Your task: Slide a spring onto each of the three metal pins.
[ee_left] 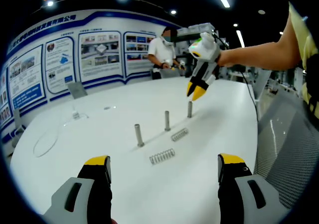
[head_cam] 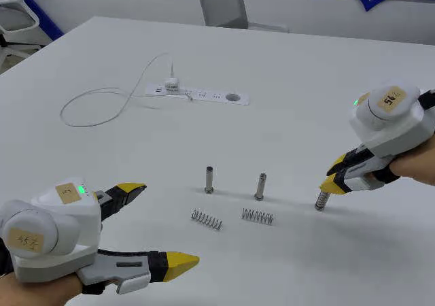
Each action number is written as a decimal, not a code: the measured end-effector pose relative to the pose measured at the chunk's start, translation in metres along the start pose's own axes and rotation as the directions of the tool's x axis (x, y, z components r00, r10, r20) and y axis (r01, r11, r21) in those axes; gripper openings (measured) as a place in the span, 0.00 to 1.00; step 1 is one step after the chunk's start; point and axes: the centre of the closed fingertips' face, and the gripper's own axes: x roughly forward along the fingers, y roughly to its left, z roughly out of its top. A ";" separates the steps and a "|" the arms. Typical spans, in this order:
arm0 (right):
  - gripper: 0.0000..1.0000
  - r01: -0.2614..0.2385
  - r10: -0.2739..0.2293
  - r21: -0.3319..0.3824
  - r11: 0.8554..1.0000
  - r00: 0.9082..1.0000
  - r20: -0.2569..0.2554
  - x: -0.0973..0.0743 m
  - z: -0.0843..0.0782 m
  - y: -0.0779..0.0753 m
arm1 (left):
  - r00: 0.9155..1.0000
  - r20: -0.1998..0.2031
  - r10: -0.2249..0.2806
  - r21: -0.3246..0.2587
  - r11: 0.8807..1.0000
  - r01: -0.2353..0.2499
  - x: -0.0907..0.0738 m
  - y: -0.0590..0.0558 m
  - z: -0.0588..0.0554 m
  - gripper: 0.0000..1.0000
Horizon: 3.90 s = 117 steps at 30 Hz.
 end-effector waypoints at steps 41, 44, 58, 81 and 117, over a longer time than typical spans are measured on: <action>0.18 -0.191 0.190 -0.171 0.967 0.982 -0.023 0.081 0.008 0.067 | 1.000 -0.003 0.003 -0.003 1.000 -0.003 -0.001 0.002 -0.001 0.90; 0.17 -0.194 0.193 -0.164 0.967 0.981 -0.019 0.084 0.009 0.066 | 1.000 -0.005 0.003 -0.003 1.000 -0.003 -0.001 0.002 -0.001 0.90; 0.14 -0.205 0.203 -0.164 0.965 0.979 -0.028 0.091 0.008 0.066 | 1.000 -0.010 0.010 -0.011 1.000 -0.010 -0.003 0.003 -0.003 0.90; 0.12 -0.174 0.170 -0.220 0.960 0.985 -0.036 0.066 0.026 0.067 | 1.000 -0.003 0.001 -0.012 1.000 -0.001 -0.002 -0.002 -0.003 0.89; 0.12 -0.139 0.145 -0.168 0.976 0.989 0.025 0.012 0.069 0.041 | 1.000 0.010 -0.001 -0.018 1.000 0.001 0.001 -0.002 -0.004 0.89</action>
